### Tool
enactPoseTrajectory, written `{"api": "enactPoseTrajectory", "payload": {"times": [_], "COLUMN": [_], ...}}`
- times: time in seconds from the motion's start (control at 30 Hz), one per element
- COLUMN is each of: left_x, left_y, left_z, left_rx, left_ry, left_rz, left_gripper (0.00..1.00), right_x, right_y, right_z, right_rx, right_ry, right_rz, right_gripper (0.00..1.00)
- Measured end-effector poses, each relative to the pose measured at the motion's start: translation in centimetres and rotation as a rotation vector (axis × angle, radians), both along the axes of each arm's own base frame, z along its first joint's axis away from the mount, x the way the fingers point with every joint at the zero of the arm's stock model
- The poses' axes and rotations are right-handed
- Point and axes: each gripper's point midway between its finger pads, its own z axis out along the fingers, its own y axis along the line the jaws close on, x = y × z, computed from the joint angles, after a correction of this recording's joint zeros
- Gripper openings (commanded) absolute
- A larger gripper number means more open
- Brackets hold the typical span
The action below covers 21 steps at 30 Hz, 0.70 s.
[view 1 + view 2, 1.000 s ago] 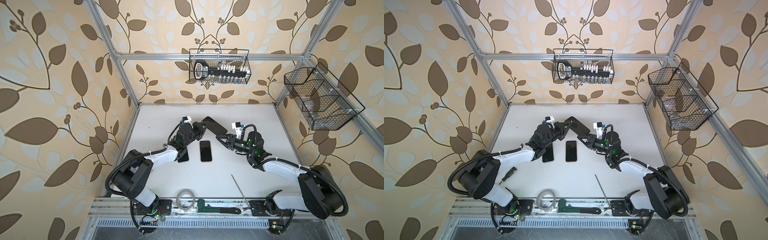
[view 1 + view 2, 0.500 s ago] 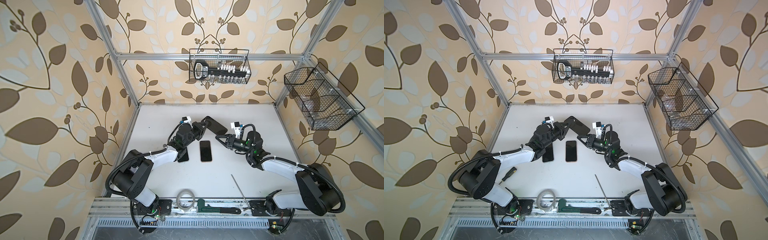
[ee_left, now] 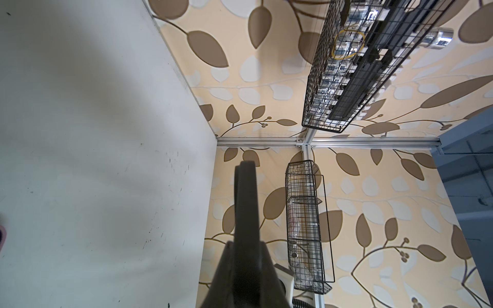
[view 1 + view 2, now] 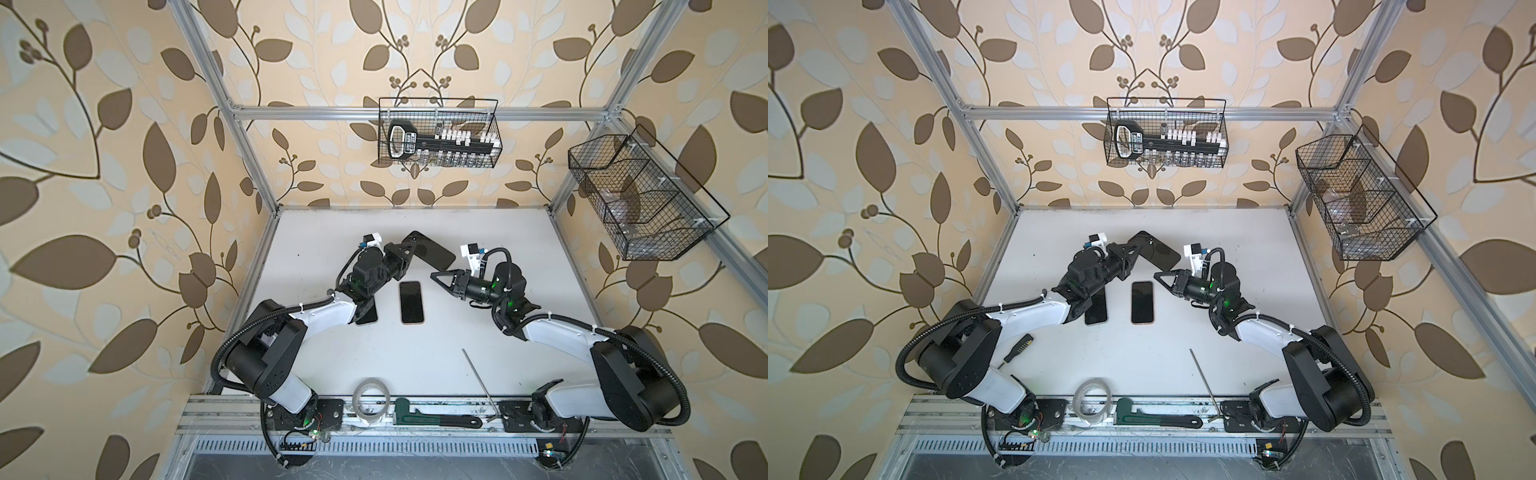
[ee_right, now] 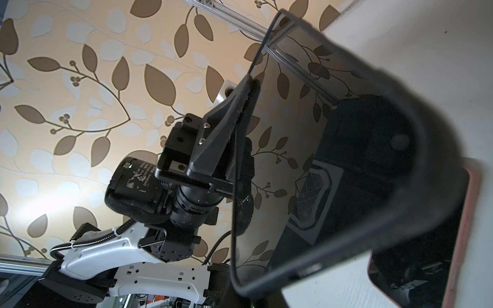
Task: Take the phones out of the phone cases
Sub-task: 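Hold the black-cased phone raised in the right gripper beside the left gripper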
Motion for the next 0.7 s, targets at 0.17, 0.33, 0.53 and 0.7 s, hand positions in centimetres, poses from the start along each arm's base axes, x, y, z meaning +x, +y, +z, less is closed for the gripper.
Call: {"api": "enactPoseTrajectory", "payload": {"times": [0.17,0.33,0.53,0.7], "left_x": [-0.4,-0.6,-0.6,-0.6], "left_y": [-0.5,-0.8,-0.9,-0.9], "left_z": [0.0,0.4,0.8,1.3], "left_rx": [0.000,-0.009,-0.018,-0.033], "left_ry": [0.001,-0.013,-0.026,-0.041], "left_rz": [-0.016,-0.027,-0.032,-0.034], "left_gripper": [0.00,0.00,0.00,0.00], "right_x": [-0.1,-0.1,0.4,0.5], "right_y": [0.1,-0.2,-1.3,-1.5], "right_z": [0.2,1.1,1.6,2.2], "right_rx": [-0.005,0.021,0.079,0.114], "right_ry": [-0.026,-0.030,-0.010,-0.001], "right_rz": [0.007,0.002,-0.035,-0.041], "right_gripper": [0.28,0.33,0.28,0.22]}}
